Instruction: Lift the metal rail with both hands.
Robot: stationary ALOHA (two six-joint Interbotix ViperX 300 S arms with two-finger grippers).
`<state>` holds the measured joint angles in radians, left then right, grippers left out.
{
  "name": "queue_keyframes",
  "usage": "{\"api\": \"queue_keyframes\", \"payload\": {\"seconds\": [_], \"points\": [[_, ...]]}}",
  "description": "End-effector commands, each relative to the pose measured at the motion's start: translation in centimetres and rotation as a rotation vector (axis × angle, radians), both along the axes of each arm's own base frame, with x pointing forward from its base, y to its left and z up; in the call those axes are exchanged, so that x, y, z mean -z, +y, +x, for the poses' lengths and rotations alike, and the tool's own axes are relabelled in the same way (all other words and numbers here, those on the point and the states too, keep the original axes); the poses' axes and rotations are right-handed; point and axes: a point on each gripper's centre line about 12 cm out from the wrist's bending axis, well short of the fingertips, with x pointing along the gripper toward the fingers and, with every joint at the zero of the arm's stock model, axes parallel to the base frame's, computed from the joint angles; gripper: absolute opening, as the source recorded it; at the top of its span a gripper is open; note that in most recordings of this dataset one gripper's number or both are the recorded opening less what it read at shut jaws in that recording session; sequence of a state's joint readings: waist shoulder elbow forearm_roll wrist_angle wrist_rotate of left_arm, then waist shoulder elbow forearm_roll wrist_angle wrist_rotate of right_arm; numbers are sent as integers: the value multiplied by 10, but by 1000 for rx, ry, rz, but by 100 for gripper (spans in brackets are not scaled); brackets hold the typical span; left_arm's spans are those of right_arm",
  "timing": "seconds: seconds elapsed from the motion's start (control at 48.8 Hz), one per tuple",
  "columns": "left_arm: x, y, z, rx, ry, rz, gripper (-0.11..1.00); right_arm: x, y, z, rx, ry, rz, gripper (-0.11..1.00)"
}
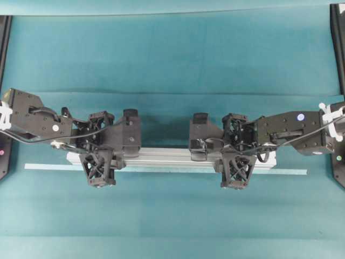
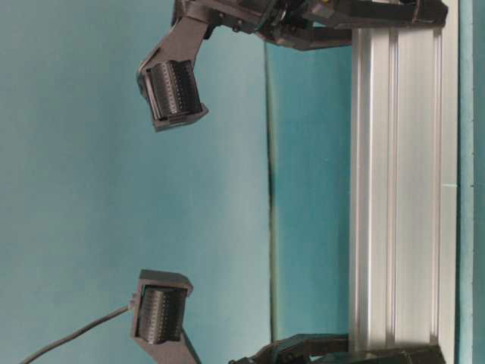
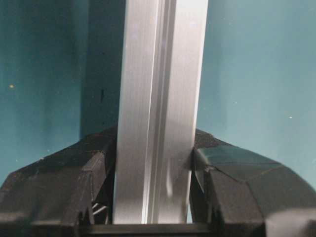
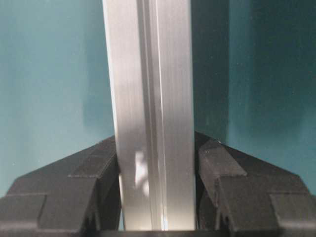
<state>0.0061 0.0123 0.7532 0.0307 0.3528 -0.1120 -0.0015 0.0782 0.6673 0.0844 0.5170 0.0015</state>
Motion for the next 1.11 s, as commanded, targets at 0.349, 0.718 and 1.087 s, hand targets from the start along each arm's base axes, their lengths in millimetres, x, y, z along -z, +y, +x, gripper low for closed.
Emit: {"api": "queue_keyframes", "payload": {"seconds": [0.349, 0.718, 1.087], "points": [[-1, 1, 1, -11, -35, -6, 36, 6, -2, -1, 7, 11, 1, 39], [8, 1, -6, -21, -23, -11, 36, 6, -3, 0, 13, -1, 1, 39], [7, 1, -5, -22, -34, -12, 36, 7, -3, -1, 15, 11, 2, 39]]}}
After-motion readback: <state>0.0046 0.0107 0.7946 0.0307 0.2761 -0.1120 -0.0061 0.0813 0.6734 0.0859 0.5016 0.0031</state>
